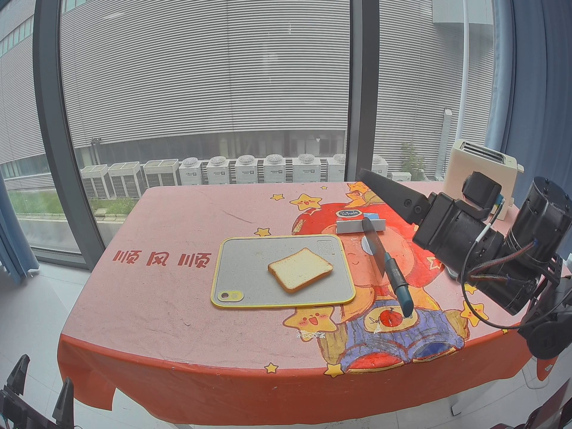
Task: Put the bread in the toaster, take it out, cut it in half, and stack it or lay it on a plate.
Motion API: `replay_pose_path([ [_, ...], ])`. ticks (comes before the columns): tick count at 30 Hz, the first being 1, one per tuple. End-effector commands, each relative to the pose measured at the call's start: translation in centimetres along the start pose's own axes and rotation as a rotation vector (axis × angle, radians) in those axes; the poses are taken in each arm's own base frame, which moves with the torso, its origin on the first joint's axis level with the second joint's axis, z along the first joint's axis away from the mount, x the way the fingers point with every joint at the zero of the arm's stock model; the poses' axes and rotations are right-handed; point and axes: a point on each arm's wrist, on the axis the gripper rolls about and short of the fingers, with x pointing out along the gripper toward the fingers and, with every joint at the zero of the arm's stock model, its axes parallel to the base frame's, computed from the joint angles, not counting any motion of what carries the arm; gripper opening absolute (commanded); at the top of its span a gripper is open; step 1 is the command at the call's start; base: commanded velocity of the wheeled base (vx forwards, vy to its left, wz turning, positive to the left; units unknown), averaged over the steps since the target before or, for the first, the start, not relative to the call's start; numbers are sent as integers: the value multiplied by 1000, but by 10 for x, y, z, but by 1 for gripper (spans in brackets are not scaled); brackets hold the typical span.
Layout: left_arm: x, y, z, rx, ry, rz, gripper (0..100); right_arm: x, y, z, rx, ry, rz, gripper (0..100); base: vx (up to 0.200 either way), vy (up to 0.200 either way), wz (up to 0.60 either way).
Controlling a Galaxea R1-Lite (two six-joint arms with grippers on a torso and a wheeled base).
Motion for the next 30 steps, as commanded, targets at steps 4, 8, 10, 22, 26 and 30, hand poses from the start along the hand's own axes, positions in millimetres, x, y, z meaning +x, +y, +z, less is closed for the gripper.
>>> replay_pose_path([
  [4, 0, 0, -5, -1, 1, -1, 100, -10, 4, -15, -43, 62, 8, 100, 0, 0, 0],
  [8, 0, 0, -5, -1, 1, -1, 100, -15, -1, -21, -127, 88, -4, 100, 0, 0, 0],
  [10, 0, 0, -5, -1, 1, -1, 100, -17, -1, -22, -137, 90, -7, 100, 0, 0, 0],
  [22, 0, 0, -5, -1, 1, -1, 100, -22, 1, -19, -146, 79, -3, 100, 0, 0, 0],
  [26, 0, 0, -5, -1, 1, -1, 100, -23, 1, -18, -146, 74, 0, 100, 0, 0, 0],
  [30, 0, 0, -5, -1, 1, 1, 100, -24, 3, -17, -149, 70, 6, 100, 0, 0, 0],
])
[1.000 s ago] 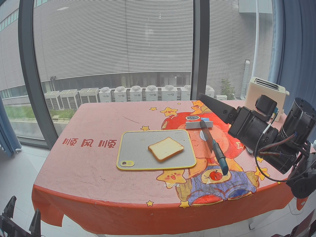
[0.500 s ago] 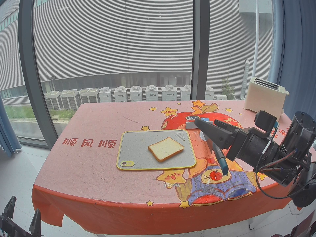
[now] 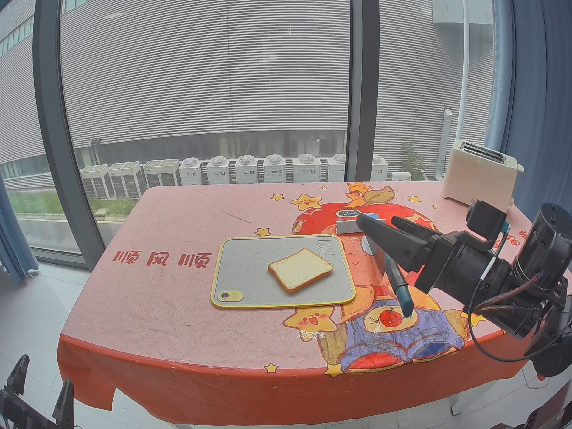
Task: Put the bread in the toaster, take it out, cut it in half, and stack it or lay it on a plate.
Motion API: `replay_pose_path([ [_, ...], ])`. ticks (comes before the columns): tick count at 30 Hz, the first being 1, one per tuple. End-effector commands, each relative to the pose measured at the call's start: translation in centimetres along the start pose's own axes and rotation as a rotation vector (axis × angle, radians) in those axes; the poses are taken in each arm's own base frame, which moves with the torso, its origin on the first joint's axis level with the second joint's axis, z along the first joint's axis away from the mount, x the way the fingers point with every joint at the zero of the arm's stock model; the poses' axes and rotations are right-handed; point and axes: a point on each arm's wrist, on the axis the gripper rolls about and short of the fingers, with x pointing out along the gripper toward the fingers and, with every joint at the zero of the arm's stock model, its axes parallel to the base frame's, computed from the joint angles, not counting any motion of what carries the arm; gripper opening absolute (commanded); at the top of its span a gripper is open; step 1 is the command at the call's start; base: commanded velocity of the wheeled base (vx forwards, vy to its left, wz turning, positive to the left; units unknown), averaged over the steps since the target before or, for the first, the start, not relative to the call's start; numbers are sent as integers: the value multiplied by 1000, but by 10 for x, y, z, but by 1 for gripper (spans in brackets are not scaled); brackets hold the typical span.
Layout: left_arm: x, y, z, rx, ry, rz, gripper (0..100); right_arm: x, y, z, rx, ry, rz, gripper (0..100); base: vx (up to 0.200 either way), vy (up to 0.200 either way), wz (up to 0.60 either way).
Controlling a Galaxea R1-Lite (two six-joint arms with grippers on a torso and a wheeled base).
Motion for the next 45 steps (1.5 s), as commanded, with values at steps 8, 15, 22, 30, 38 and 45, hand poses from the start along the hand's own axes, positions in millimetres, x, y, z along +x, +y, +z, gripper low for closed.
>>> replay_pose_path([
  [8, 0, 0, -5, -1, 1, -1, 100, -8, 6, 9, -2, -25, 23, 100, 0, 0, 0],
  [15, 0, 0, -5, -1, 1, -1, 100, -10, -2, 5, -54, -8, -9, 100, 0, 0, 0],
  [22, 0, 0, -5, -1, 1, -1, 100, -11, -8, 4, -108, -6, -41, 100, 0, 0, 0],
  [30, 0, 0, -5, -1, 1, 1, 100, -12, -19, 11, -164, -30, -93, 100, 0, 0, 0],
  [38, 0, 0, -5, -1, 1, -1, 100, -14, -21, 11, -164, -28, -99, 100, 0, 0, 0],
  [45, 0, 0, -5, -1, 1, -1, 100, -20, -31, 12, -196, 37, -175, 100, 0, 0, 0],
])
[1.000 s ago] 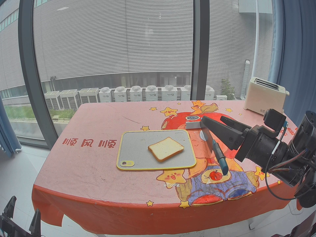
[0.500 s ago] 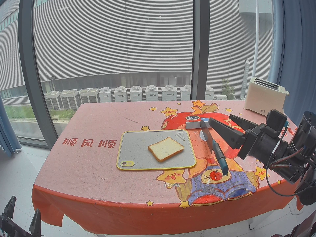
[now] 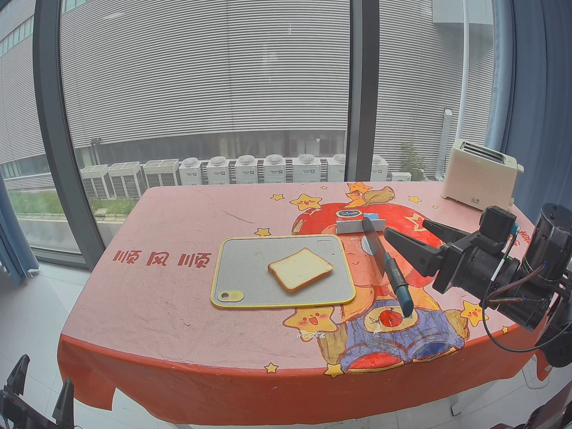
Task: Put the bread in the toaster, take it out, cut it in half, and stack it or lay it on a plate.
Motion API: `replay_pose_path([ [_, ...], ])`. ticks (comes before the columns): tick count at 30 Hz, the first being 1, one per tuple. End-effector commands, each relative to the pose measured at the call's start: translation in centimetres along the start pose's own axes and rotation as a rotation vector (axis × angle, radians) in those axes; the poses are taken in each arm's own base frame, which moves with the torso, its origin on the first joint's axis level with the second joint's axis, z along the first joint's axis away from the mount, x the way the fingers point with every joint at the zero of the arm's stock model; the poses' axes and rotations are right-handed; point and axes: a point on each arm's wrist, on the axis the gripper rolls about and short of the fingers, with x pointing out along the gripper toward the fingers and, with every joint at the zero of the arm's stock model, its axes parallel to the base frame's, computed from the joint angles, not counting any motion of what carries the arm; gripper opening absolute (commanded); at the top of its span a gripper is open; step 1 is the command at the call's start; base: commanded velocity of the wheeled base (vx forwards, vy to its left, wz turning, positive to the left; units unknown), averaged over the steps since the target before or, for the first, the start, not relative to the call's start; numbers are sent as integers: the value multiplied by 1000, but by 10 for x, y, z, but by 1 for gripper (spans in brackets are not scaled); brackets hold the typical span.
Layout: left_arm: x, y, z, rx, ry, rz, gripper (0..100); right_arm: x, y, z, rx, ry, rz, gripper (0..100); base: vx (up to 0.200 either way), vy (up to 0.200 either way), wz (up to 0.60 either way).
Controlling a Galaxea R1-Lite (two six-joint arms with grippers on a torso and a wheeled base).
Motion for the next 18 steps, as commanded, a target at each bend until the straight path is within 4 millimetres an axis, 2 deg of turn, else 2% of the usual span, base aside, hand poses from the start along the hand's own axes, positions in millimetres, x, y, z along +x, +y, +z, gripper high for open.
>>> replay_pose_path([
  [1, 0, 0, -5, 0, 1, 2, 100, -5, -4, 6, -16, -13, -19, 100, 0, 0, 0],
  [6, 0, 0, -5, 0, 1, 0, 100, -5, -5, 8, -16, -21, -25, 100, 0, 0, 0],
  [14, 0, 0, -5, 0, 1, 0, 100, -6, -25, 10, -86, -25, -111, 100, 0, 0, 0],
  [18, 0, 0, -5, 0, 1, 0, 100, -7, -25, 10, -91, -25, -113, 100, 0, 0, 0],
])
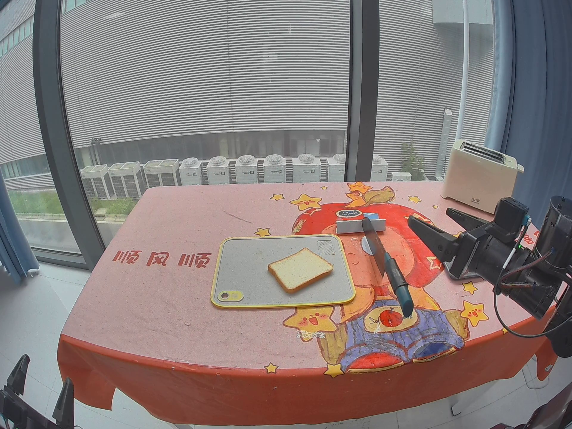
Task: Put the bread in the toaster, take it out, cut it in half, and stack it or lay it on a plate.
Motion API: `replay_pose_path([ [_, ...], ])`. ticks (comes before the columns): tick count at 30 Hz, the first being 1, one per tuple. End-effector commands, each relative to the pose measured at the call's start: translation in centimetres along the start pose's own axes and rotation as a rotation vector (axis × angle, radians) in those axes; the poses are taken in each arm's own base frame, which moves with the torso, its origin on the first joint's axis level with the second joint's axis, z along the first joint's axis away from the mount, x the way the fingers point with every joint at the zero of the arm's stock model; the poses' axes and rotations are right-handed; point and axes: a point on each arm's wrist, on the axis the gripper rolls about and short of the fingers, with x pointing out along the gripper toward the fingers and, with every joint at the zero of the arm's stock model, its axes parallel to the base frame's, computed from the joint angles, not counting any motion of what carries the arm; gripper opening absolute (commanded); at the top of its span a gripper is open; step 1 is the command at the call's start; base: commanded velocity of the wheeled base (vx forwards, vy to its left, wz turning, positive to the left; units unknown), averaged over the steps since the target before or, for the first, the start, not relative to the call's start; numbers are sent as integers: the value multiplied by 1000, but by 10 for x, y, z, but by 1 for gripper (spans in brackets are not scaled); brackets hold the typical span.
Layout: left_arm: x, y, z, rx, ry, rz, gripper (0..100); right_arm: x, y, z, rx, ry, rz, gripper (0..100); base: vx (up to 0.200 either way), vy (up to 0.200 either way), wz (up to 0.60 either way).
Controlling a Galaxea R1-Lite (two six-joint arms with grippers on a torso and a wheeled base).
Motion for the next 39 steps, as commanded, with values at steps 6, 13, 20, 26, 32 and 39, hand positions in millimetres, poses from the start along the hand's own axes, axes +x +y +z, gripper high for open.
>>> replay_pose_path([
  [6, 0, 0, -5, 0, 1, 1, 100, -1, -3, 1, -1, -6, -11, 100, 0, 0, 0],
  [13, 0, 0, -5, 0, 1, 1, 100, -2, -4, 3, -2, -14, -17, 100, 0, 0, 0],
  [20, 0, 0, -5, 0, 1, 3, 100, -1, -4, 3, -2, -15, -17, 100, 0, 0, 0],
  [26, 0, 0, -5, 0, 1, 3, 100, -2, -3, 3, -3, -12, -11, 100, 0, 0, 0],
  [32, 0, 0, -5, 0, 1, 1, 100, -1, -2, 2, -3, -8, -7, 100, 0, 0, 0],
  [39, 0, 0, -5, 0, 1, 1, 100, -1, -2, 1, -3, -4, -8, 100, 0, 0, 0],
])
